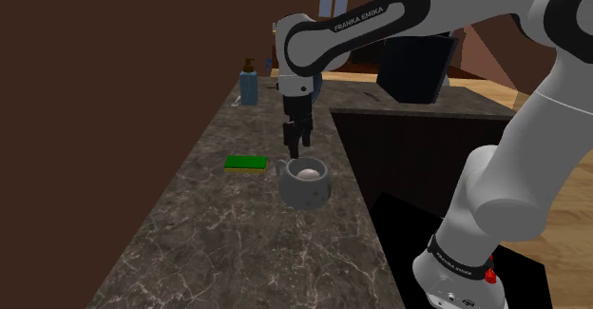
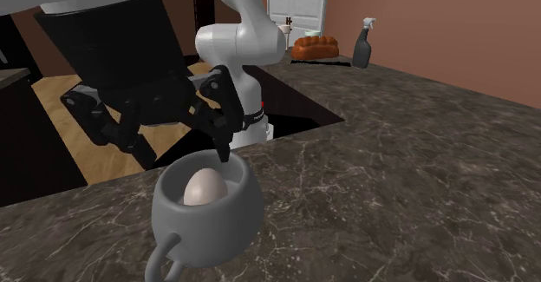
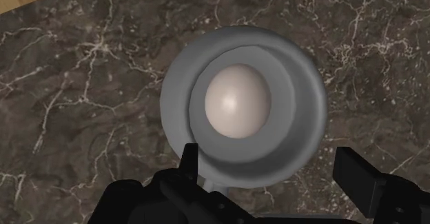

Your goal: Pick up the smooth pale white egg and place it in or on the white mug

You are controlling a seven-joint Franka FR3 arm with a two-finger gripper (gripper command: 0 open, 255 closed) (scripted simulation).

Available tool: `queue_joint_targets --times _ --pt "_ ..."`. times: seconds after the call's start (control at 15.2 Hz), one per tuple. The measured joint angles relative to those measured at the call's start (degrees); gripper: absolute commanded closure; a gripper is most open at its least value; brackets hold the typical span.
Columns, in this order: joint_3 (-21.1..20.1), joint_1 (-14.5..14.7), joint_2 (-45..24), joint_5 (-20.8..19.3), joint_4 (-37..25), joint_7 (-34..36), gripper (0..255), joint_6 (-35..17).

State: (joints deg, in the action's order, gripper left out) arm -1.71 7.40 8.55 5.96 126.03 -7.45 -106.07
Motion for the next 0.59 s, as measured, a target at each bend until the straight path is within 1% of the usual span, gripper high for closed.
queue_joint_targets --times 0.2,0.46,0.59 --pt "0.0 0.0 0.0 0.0 0.0 0.0 0 0.0" --pt "0.4 -0.3 0.0 -0.3 -5.6 0.0 0 5.5" --pt "0.4 -0.3 0.1 -0.3 -6.6 0.1 0 6.7"
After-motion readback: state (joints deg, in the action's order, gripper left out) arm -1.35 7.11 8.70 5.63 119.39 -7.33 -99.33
